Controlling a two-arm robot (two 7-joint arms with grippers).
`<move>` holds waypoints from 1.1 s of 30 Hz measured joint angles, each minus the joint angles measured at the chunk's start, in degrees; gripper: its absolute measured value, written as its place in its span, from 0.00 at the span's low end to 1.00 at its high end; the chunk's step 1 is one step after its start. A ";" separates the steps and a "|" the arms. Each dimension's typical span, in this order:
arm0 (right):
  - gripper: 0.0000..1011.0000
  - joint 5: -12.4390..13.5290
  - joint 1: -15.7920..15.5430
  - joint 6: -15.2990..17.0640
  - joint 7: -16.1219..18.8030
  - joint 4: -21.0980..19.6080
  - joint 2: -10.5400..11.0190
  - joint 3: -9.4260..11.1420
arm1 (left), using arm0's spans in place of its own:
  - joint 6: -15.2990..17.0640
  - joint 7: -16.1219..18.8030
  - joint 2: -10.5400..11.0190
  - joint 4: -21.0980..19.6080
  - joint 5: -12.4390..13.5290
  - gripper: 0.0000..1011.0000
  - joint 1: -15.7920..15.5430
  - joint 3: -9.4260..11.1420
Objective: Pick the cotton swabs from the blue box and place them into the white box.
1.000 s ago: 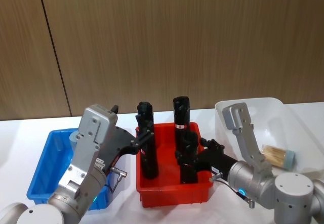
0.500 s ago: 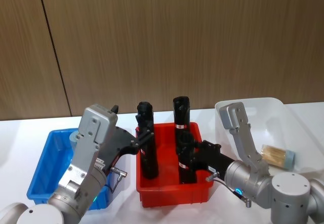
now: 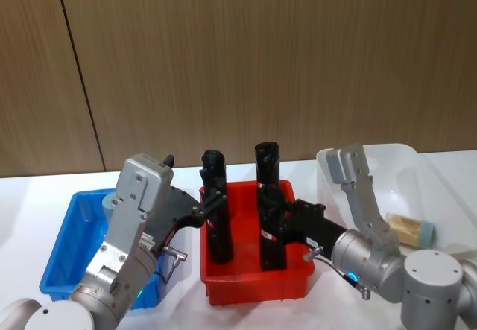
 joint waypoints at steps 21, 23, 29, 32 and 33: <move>0.36 1.43 -0.77 -0.17 -2.20 -9.83 2.58 2.54 | 0.00 0.00 0.00 0.00 0.00 0.99 0.00 0.00; 0.36 1.76 -0.65 -0.16 -2.52 -10.60 2.88 2.93 | 0.00 0.00 0.00 0.00 0.00 0.99 0.00 0.00; 0.36 2.27 -0.29 -0.22 -3.28 -12.19 3.68 4.05 | 0.00 0.00 0.00 0.00 0.00 0.99 0.00 0.00; 0.36 2.45 -0.03 -0.38 -3.71 -12.78 4.16 4.65 | 0.00 0.00 0.00 0.00 0.00 0.99 0.00 0.00; 0.36 2.51 0.04 -0.42 -3.79 -12.89 4.26 4.78 | 0.00 0.00 0.00 0.00 0.00 0.99 0.00 0.00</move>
